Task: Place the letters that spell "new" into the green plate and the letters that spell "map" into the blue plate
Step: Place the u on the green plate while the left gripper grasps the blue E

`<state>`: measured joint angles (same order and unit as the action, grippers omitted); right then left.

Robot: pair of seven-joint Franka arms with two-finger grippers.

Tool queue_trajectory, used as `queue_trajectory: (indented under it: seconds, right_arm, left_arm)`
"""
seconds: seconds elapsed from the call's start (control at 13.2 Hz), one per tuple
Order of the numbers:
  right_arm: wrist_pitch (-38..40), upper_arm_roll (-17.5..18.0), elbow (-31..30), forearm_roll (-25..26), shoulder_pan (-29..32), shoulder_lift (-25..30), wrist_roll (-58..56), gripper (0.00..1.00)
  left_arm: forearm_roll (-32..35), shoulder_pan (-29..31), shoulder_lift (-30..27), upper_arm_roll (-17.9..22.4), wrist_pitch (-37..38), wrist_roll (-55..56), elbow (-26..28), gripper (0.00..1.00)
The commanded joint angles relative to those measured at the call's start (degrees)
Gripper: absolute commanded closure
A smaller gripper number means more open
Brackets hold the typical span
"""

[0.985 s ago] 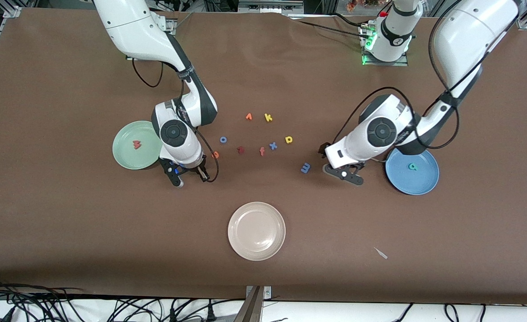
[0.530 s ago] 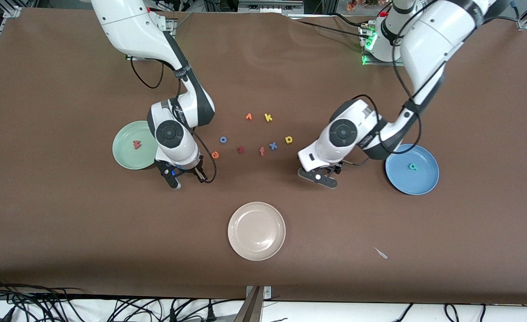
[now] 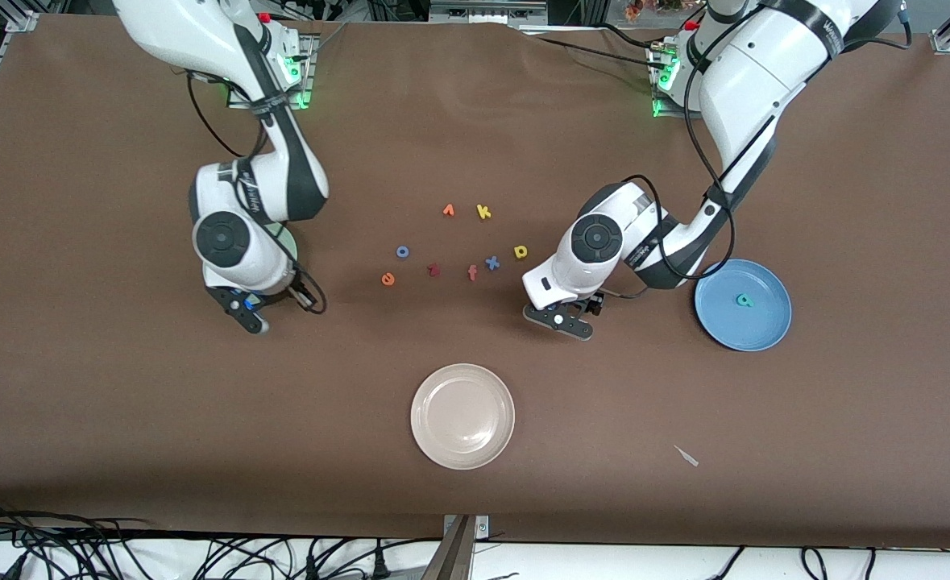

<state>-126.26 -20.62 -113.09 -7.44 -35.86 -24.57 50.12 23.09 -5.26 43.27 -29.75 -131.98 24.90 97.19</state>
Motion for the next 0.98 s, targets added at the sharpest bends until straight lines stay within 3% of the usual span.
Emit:
queue_trajectory:
  seconds: [0.0, 0.3, 0.38, 0.45, 0.53, 0.76, 0.91]
  right_arm:
    - [-4.7, -2.2, -13.4, -1.2, -0.2, 8.1, -8.5, 0.87]
    - [-14.7, -2.8, -22.7, -1.2, -0.2, 8.8, -11.4, 0.84]
    - [-14.8, -2.8, -22.5, -1.2, -0.2, 8.4, -11.4, 0.61]
    - [-15.0, -2.8, -22.4, -1.2, -0.2, 8.1, -11.4, 0.13]
    - [-14.5, -2.8, -22.1, -1.2, -0.2, 8.4, -11.2, 0.00]
    - [-9.6, -2.0, -16.1, -1.2, -0.6, 8.4, -11.1, 0.00]
    - [-1.1, -1.2, -6.3, -1.3, -1.7, 6.1, -9.9, 0.00]
  left_arm:
    - [-0.2, -0.8, 1.1, 0.4, -0.4, -0.2, -1.5, 0.00]
    - [-0.2, -1.7, 1.0, 0.4, -0.3, 1.1, -0.8, 0.00]
    - [-0.2, -2.4, 1.0, 0.7, -0.2, 1.5, -0.7, 0.00]
    - [-0.1, -2.6, 1.0, 0.9, -0.2, 1.4, -0.6, 0.02]
    - [-0.2, -2.7, 1.1, 0.9, -0.2, 1.4, -0.6, 0.02]
    - [-0.1, -2.9, 1.5, 0.9, -0.2, 1.4, -0.5, 0.08]
    - [1.9, -2.8, 2.1, 1.1, -0.2, 1.5, -0.6, 0.09]
